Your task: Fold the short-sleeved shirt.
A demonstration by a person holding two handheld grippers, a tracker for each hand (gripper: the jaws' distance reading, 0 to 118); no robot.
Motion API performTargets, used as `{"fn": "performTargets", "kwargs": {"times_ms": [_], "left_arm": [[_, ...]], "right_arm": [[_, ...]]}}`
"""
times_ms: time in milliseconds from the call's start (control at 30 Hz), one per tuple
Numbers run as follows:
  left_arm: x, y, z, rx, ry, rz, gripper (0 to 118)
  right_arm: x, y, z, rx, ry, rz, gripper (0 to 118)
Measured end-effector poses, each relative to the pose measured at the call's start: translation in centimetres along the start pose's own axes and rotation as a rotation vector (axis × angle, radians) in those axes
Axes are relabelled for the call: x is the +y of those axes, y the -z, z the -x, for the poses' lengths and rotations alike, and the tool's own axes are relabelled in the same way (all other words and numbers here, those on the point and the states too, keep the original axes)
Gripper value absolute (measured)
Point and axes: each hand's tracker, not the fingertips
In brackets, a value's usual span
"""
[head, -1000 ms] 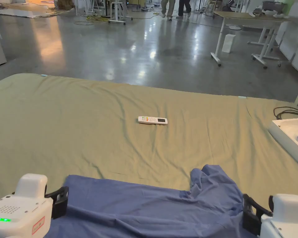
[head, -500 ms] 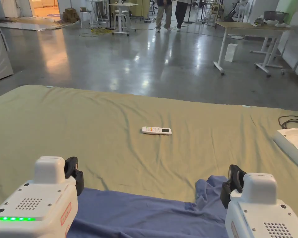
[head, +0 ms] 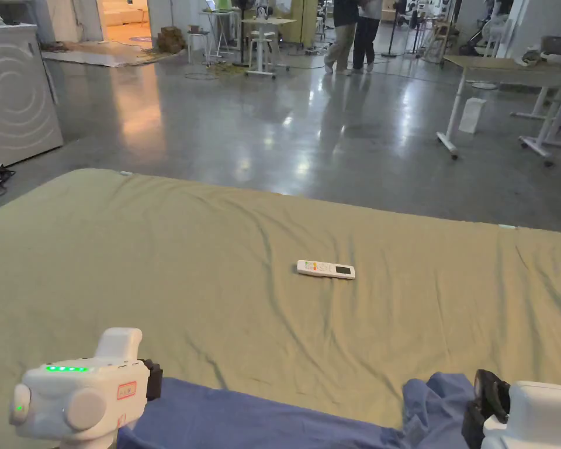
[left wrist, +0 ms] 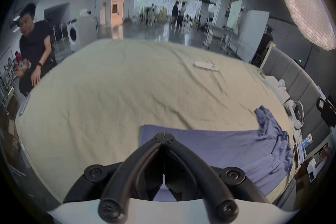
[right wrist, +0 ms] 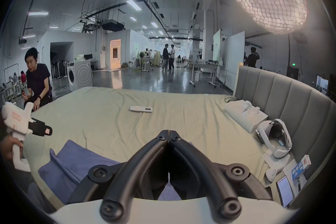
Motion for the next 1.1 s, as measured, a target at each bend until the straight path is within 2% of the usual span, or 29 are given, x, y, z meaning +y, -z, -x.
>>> {"fn": "performTargets", "kwargs": {"times_ms": [133, 167, 200, 233, 433, 667, 867, 900, 967, 1100], "left_arm": [[2.6, 5.0, 2.4, 0.050, -0.014, 0.142, 7], [3.3, 6.2, 2.9, 0.066, -0.014, 0.179, 23], [3.7, 7.4, 3.1, 0.075, -0.012, 0.204, 50], [4.0, 8.3, 3.5, 0.048, -0.014, 0.224, 58], [4.4, 13.4, 4.3, 0.073, -0.032, 0.338, 58], [3.5, 14.0, 2.4, 0.123, 0.038, 0.370, 57], [2.3, 14.0, -0.7, 0.187, 0.182, 0.339, 35], [2.2, 14.0, -1.1, 0.184, 0.181, 0.340, 28], [2.1, 14.2, -1.4, 0.174, 0.206, 0.340, 7], [1.9, 13.6, -1.1, 0.133, 0.190, 0.346, 6]], "right_arm": [[-0.6, 1.6, -0.8, -0.013, -0.026, 0.057, 0], [-0.8, 1.9, -0.9, -0.022, -0.033, 0.071, 0], [-0.9, 2.2, -1.1, -0.025, -0.034, 0.082, 0], [-1.0, 2.5, -1.4, -0.029, -0.035, 0.093, 0], [-2.2, 3.7, -2.3, -0.063, -0.060, 0.160, 0], [-3.5, 4.2, -2.9, -0.077, -0.070, 0.220, 0], [-4.5, 4.7, -3.0, -0.074, -0.050, 0.264, 0], [-4.6, 4.7, -3.1, -0.073, -0.046, 0.269, 0], [-4.9, 5.0, -3.3, -0.079, -0.040, 0.280, 0], [-4.8, 6.3, -4.7, -0.104, -0.023, 0.305, 0]]}}
